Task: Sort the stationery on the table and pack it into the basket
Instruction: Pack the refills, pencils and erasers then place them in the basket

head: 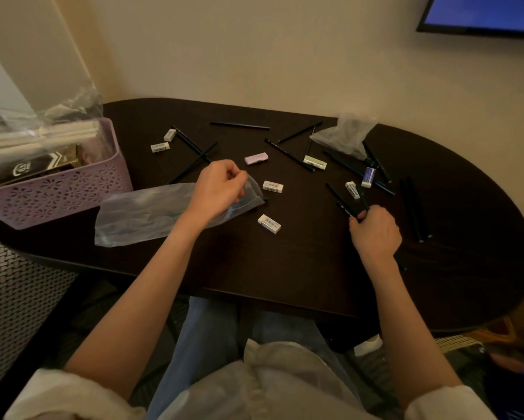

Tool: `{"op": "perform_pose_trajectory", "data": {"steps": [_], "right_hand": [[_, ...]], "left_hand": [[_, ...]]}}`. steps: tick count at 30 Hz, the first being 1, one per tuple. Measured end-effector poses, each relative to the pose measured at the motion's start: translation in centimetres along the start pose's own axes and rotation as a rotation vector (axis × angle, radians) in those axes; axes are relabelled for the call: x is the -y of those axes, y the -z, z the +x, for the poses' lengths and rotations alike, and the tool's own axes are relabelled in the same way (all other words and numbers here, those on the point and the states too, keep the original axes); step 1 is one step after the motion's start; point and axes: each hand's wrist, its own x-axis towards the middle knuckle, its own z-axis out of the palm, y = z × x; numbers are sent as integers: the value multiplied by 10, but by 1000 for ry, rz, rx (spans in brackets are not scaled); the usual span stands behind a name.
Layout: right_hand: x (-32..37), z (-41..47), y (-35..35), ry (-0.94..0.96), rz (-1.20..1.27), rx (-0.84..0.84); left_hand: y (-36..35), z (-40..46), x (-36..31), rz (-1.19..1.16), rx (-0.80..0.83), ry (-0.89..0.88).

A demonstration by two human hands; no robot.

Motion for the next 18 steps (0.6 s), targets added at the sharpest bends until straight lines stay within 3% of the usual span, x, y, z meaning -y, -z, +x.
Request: {"op": "perform_pose_trajectory", "data": {"steps": [5, 12, 18], "right_hand": [[5, -3, 0, 92, -41, 49], [12, 7, 5, 281, -3, -120], [11, 13, 15, 301, 156, 4]], "left_hand": [[0, -1, -5, 5, -20, 0], [-6, -3, -10, 23, -37, 7], [-15, -6, -10, 33, -51, -11]]}}
